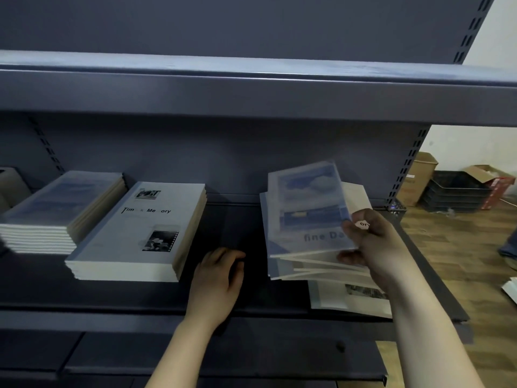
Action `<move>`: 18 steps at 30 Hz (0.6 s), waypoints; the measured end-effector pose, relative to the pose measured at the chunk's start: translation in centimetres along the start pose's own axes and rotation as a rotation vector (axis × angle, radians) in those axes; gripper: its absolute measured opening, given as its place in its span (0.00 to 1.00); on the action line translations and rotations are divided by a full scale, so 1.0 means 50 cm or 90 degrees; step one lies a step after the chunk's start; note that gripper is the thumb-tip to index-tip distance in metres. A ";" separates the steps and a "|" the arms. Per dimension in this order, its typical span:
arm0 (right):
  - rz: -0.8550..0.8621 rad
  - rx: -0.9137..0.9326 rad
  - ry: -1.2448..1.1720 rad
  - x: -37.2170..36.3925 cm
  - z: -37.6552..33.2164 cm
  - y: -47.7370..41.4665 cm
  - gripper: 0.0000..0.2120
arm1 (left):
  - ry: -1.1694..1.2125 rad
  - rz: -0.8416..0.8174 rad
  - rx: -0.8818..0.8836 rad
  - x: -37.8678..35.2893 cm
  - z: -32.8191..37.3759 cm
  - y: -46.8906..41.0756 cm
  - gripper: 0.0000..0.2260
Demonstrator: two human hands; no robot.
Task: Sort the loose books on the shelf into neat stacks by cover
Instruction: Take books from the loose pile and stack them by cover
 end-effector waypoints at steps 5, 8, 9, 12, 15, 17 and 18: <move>-0.075 0.004 -0.037 -0.062 -0.015 0.063 0.03 | 0.347 0.000 0.131 0.059 0.039 0.019 0.14; -0.147 -0.019 -0.061 -0.116 -0.005 0.090 0.03 | 0.567 0.022 0.223 0.094 0.040 0.025 0.14; -0.176 -0.027 -0.065 -0.135 0.000 0.097 0.04 | 0.615 0.020 0.230 0.104 0.035 0.027 0.12; -0.239 -0.040 -0.065 -0.192 0.010 0.117 0.06 | 0.669 -0.011 0.231 0.127 0.014 0.035 0.15; -0.255 -0.024 -0.040 -0.246 0.008 0.129 0.10 | 0.664 -0.003 0.235 0.160 -0.019 0.038 0.18; -0.238 -0.013 -0.011 -0.284 0.006 0.130 0.09 | 0.664 0.016 0.231 0.191 -0.053 0.035 0.19; -0.230 -0.016 0.001 -0.301 0.005 0.130 0.09 | 0.664 0.023 0.233 0.204 -0.071 0.032 0.19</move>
Point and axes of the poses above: each hand's wrist, its own y-axis away from the middle knuckle, its own x-axis out of the back of the hand, z = x × y, the point moved 4 cm from there along -y, towards the middle knuckle, and after that the axes turned 12 degrees about x, right-handed, at the moved point
